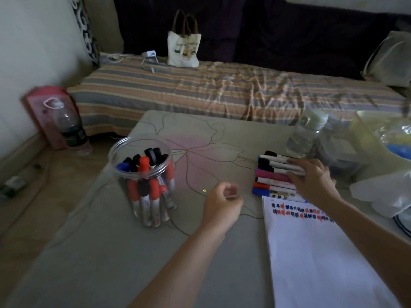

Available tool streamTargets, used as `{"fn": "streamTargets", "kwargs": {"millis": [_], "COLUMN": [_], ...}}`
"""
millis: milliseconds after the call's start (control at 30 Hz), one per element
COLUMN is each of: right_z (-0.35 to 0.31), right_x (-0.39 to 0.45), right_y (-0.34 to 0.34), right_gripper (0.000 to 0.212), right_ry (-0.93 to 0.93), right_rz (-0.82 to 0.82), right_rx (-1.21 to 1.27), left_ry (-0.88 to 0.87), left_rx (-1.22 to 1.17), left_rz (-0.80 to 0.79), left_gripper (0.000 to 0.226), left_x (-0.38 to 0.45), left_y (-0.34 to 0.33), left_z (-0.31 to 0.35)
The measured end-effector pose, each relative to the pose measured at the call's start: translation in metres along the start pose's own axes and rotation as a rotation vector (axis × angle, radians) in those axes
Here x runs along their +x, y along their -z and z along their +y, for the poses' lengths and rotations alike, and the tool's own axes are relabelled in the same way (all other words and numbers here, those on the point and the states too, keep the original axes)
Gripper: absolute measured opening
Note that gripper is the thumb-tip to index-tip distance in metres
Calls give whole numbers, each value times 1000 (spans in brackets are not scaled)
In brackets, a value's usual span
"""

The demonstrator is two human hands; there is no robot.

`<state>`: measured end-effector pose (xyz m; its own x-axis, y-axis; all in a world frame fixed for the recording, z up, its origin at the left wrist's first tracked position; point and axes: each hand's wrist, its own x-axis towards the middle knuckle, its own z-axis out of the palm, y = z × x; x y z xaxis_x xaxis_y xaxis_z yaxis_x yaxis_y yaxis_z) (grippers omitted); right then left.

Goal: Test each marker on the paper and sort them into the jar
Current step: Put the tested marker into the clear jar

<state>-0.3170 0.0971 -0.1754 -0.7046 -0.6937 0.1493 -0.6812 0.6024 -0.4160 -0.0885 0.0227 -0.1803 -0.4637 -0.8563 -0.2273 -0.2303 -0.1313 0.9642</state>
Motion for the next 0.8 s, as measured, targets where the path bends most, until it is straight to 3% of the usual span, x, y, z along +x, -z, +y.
{"fn": "streamTargets", "kwargs": {"millis": [133,267,433,500,633,800], "right_z": [-36,-77,-145,-175,-228,-267], "right_x": [-49,-101,-133,-141,-145,-141], "right_y": [0,-3,9,9,1,-17], "right_gripper": [37,44,74,88,111,92], "right_ry": [170,352,304,301,273,173], "right_rz": [6,-37,-208,-268,-335,-298], "right_rx": [67,205,386,424,490,649], "left_ry": [-278,-601,-910,-847,-607,-579], "left_rx": [185,201,407,603,868,891], "left_rz": [-9,101,356,364,126,97], "left_gripper": [20,14,10,10,15,10], "left_x": [-14,-50,-83,-77,-60,-50], "left_y": [12,47,148,189,219,210], "left_z": [6,26,93,114,126,117]}}
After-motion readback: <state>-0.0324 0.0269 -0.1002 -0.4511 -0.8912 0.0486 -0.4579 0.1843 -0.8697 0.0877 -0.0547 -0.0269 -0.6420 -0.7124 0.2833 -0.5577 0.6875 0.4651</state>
